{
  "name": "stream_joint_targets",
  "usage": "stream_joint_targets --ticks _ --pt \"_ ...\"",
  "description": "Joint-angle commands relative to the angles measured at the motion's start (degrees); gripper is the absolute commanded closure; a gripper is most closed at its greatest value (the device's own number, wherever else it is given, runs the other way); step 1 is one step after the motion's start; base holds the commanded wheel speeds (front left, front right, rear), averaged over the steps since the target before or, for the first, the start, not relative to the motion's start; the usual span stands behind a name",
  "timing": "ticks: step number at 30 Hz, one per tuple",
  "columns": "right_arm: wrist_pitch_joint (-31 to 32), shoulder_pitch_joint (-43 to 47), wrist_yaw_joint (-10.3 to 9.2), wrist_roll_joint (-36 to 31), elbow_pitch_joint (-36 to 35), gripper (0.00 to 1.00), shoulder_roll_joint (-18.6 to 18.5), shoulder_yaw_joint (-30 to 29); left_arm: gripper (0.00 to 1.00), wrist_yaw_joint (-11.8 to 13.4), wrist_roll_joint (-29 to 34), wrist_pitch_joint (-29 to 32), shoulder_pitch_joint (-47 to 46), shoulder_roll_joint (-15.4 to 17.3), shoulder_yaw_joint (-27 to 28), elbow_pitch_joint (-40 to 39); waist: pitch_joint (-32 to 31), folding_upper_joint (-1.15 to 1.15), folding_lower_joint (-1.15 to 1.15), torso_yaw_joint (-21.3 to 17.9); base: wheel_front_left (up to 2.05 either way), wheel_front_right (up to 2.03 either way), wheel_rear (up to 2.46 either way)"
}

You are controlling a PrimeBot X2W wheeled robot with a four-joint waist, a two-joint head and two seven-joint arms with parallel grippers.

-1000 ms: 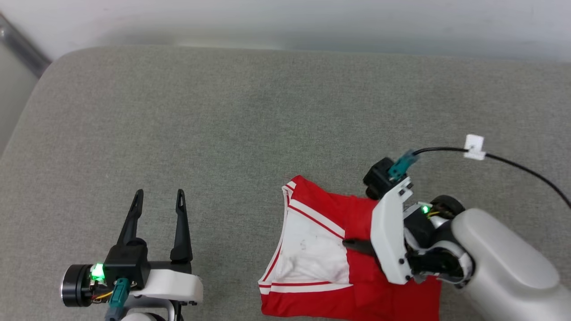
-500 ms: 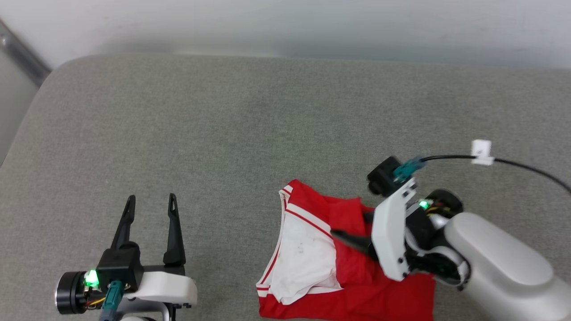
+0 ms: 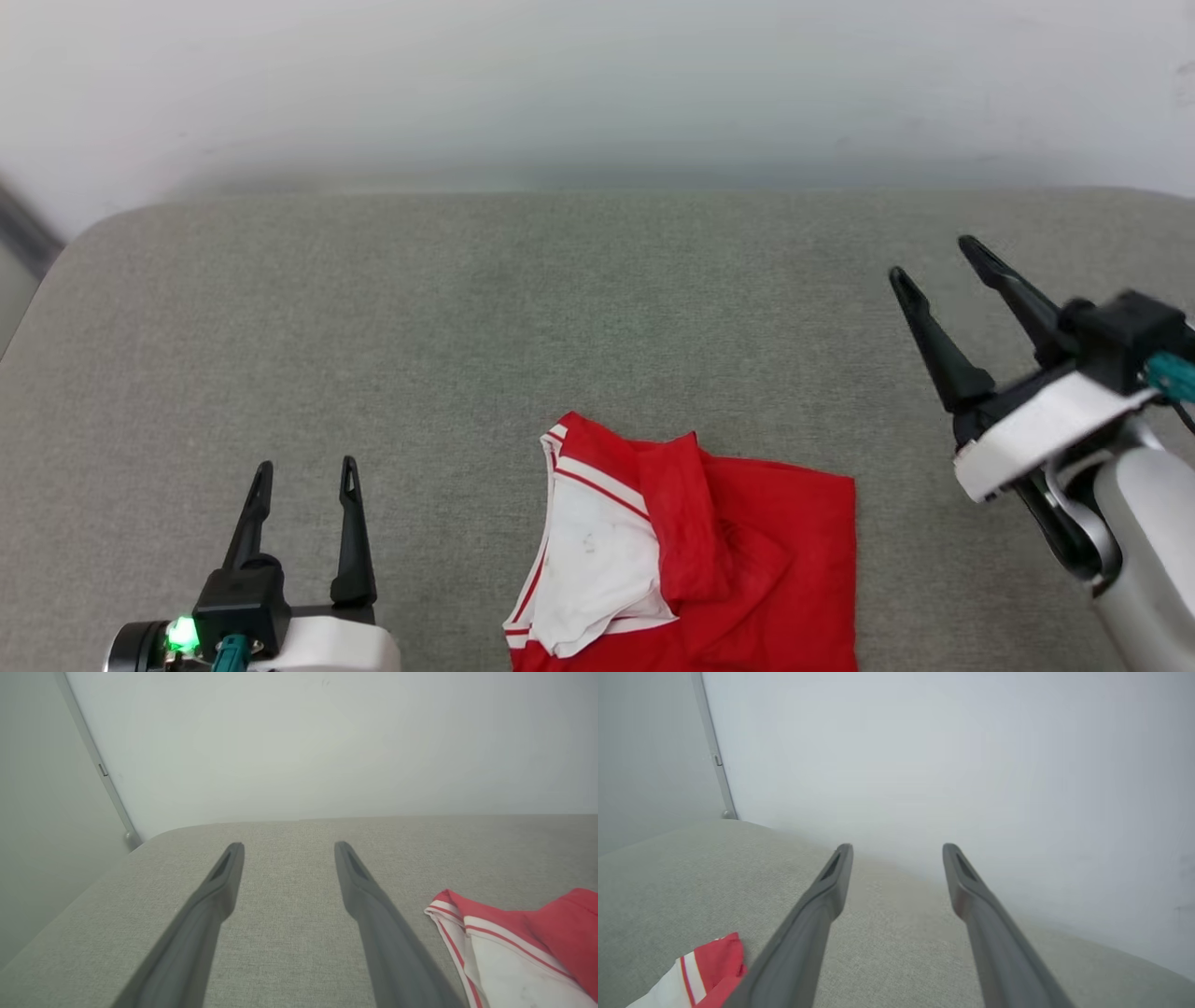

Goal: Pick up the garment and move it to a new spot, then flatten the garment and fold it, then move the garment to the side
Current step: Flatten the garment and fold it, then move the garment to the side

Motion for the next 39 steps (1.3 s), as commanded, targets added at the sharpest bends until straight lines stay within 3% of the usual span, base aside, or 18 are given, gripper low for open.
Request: stream_joint_targets --ticks 1,8,15,28,35,39 --pt "-1.9 2.5 -0.02 -2.1 0.0 0.00 1.2 -2.5 0.00 0.2 0.0 -0.1 0.8 0.1 0.4 -0.3 -1.1 0.00 0.00 -1.0 0.00 0.00 0.00" --pt "-5.6 12.8 -0.02 -11.4 -4.4 0.00 8.2 -16.3 0.00 -0.4 0.2 -0.1 2.8 0.1 0.9 -0.9 -3.0 0.00 0.00 -2.5 0.00 0.00 0.00" --pt "-5.7 23.1 -0.03 -15.7 -11.2 0.00 15.7 -24.2 0.00 -0.5 -0.1 -0.1 4.5 0.0 1.1 -1.5 -4.5 0.00 0.00 -2.7 0.00 0.00 0.00" --pt "-5.7 34.2 -0.02 -18.0 -14.9 0.00 21.7 -26.6 0.00 -1.5 -0.3 -0.1 6.5 -0.3 0.1 -1.2 -5.8 0.00 0.00 -1.9 0.00 0.00 0.00" --pt "-5.7 35.2 -0.02 -18.6 -15.1 0.00 22.6 -26.4 0.00 -1.5 -0.3 -0.1 6.7 -0.4 0.5 -1.3 -6.0 0.00 0.00 -2.0 0.00 0.00 0.00" --pt "-5.7 30.4 -0.02 -19.2 -16.3 0.00 21.5 -26.2 0.00 -1.4 -0.3 -0.1 6.7 -0.4 0.8 -1.5 -5.6 0.00 0.00 -2.6 0.00 0.00 0.00"
